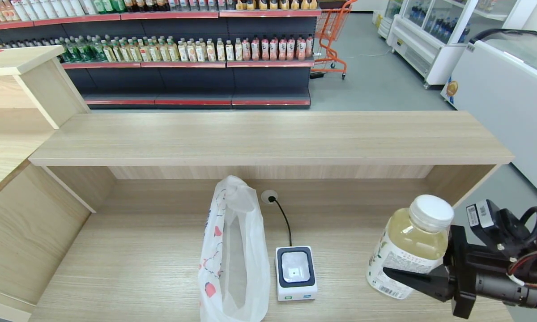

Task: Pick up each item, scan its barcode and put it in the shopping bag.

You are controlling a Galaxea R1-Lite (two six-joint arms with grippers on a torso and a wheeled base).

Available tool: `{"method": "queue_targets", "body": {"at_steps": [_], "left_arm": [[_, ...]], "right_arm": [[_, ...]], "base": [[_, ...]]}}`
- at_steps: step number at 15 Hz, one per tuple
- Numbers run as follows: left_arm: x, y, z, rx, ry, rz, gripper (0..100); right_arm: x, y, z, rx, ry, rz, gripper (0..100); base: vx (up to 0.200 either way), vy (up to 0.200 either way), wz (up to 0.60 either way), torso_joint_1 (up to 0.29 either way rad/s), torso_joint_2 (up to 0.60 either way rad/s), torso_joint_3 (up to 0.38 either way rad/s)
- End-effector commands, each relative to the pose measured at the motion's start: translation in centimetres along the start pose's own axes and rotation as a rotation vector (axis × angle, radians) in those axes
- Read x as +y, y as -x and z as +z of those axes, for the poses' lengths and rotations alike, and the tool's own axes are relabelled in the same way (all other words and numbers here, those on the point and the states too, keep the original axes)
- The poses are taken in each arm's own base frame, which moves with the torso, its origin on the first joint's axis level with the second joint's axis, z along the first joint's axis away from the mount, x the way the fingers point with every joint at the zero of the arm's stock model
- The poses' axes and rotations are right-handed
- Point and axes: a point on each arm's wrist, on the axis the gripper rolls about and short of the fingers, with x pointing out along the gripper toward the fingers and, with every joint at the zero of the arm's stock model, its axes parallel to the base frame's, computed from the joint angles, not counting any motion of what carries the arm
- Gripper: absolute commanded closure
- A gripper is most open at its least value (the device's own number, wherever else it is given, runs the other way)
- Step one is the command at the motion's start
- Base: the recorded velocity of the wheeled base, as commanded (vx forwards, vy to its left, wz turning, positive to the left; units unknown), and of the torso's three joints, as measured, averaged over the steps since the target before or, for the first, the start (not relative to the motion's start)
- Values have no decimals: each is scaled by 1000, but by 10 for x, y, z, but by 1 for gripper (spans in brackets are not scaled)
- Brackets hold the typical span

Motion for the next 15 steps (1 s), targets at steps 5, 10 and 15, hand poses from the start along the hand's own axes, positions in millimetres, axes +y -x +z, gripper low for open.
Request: {"method": "queue_targets", "body": {"at_steps": [5,10,15], "left_arm": [[0,0,0,0,0,0,0],[0,0,0,0,0,0,0],[0,0,0,0,0,0,0]], "right_arm": [[-29,-37,-35,-24,58,6,100],[-46,-69,-67,-124,275,147,100],[-69,-113,-89,-265,519,302,100]], "base": [[0,0,0,0,0,0],[0,0,0,0,0,0],[0,0,0,0,0,0]]}}
